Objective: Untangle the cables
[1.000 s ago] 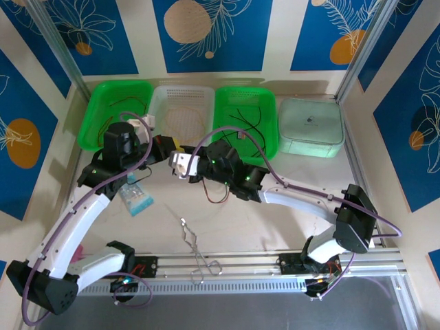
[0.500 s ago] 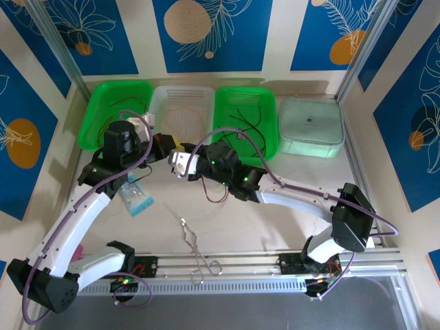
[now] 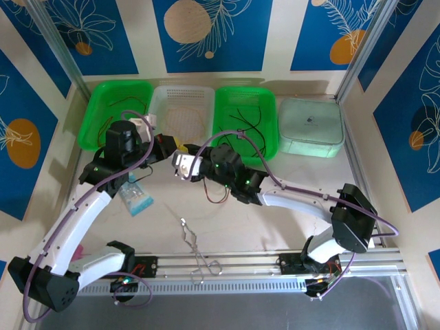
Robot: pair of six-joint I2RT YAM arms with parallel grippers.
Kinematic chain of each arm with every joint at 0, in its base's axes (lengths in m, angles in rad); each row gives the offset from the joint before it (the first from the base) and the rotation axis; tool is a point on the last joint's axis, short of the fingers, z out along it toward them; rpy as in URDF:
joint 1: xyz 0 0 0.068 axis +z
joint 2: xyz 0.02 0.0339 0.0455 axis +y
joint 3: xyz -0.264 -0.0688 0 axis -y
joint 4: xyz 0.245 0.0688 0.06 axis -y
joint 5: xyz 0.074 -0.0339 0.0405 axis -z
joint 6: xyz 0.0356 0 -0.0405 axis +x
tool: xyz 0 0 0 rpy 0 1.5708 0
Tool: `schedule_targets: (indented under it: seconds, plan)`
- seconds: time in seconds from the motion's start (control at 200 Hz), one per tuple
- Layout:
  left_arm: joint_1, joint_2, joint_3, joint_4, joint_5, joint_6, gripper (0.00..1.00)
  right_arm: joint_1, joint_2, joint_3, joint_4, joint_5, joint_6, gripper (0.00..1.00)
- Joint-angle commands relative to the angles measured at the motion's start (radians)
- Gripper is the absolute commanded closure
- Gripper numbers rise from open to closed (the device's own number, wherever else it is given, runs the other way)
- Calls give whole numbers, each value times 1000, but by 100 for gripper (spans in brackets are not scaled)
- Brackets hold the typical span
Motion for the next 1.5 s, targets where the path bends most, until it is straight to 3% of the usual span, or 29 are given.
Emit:
schedule_targets:
  seconds: [0.0,0.71,1.086,1.496]
  plan:
    - [-10,-4,29,-15,26,-2,100,-6,-54,-23,69,4,-9,70]
    - [-10,-6,36,-19,25,-2,100,-35,-6,1,-31,-15,35,76]
    - [-10,3,35,-15,25,1,100,-30,-55,-25,-51,-16,57,93]
    - [-9,43,65,-61,14,48,100,-22,-176,-116,-63,-46,85,100]
